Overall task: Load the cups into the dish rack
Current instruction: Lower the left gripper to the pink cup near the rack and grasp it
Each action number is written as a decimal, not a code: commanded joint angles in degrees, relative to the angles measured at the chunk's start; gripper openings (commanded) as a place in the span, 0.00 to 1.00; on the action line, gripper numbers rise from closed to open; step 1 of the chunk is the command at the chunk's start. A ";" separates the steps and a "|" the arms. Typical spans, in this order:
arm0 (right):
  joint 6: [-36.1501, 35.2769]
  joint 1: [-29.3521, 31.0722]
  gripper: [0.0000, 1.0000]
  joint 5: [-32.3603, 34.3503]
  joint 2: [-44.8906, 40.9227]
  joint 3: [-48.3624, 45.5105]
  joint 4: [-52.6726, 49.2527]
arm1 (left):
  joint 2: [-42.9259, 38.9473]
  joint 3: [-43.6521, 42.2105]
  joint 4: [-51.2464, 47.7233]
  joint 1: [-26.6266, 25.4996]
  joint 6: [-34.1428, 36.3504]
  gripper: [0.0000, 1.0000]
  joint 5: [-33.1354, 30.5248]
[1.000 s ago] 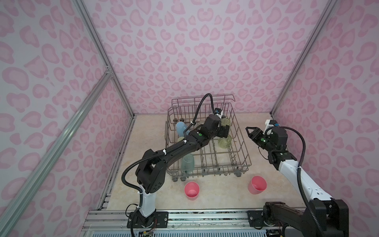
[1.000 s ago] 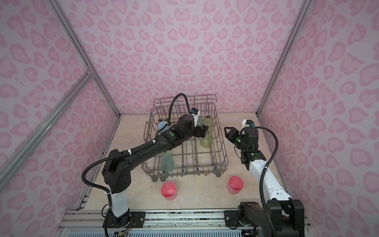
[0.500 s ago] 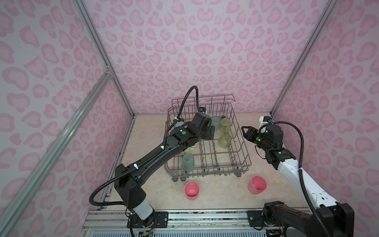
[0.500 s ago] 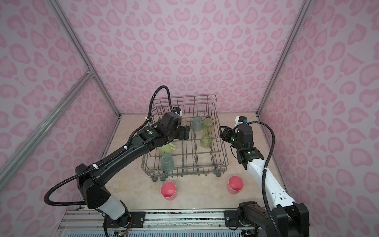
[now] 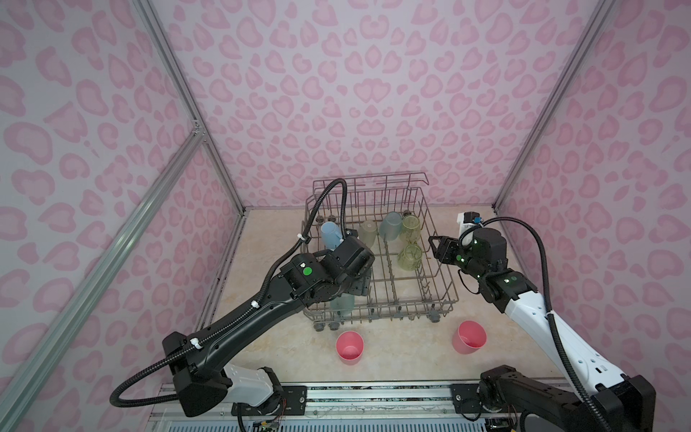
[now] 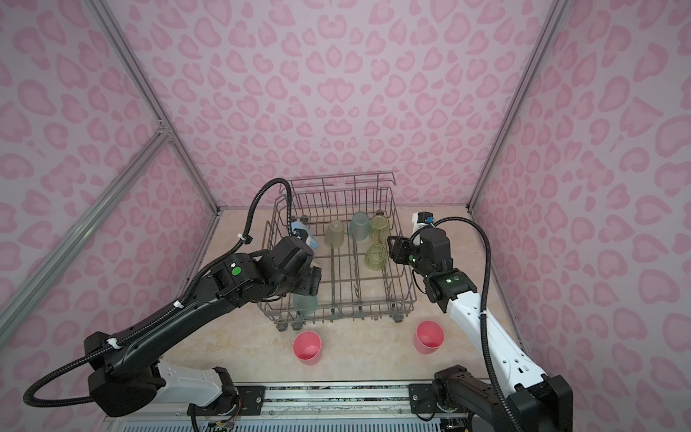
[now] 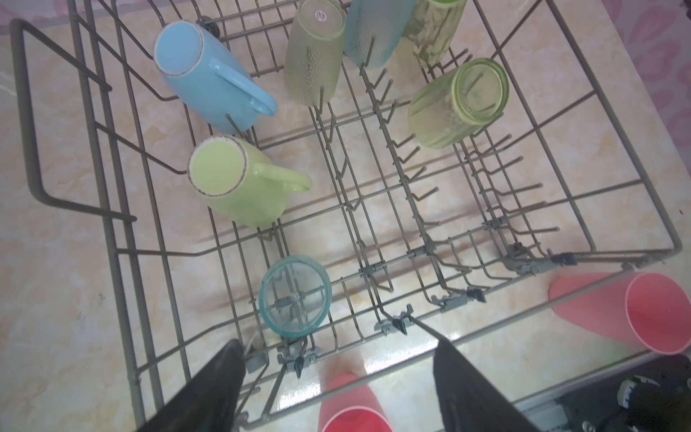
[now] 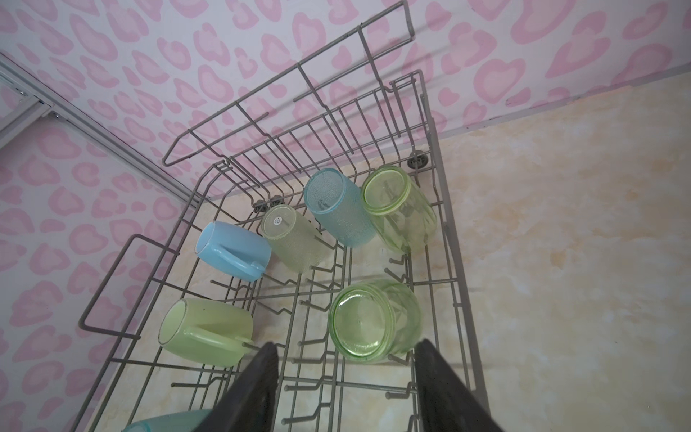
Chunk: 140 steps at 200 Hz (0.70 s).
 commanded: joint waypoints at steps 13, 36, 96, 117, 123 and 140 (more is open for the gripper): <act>-1.98 0.50 0.59 0.29 -2.55 -2.81 -1.03 | -1.63 -1.25 -10.10 -4.90 -7.47 0.79 -1.07; -2.00 0.51 0.59 1.08 -4.90 -4.80 -0.90 | -2.93 -3.90 -10.99 -10.51 -12.15 0.76 -2.18; -3.52 0.44 0.59 3.05 -9.91 -7.36 -2.83 | 1.93 -7.04 -8.77 -21.78 -17.00 0.74 -4.34; -3.08 0.51 0.59 2.70 -11.46 -7.99 -2.24 | 4.57 -7.09 -8.02 -23.99 -17.29 0.73 -4.73; -3.02 0.49 0.59 2.62 -11.81 -8.02 -2.13 | 5.19 -7.11 -7.96 -24.56 -17.35 0.72 -4.57; -2.98 0.49 0.59 3.22 -12.29 -8.35 -1.98 | 6.65 -7.14 -7.85 -26.08 -17.68 0.70 -4.81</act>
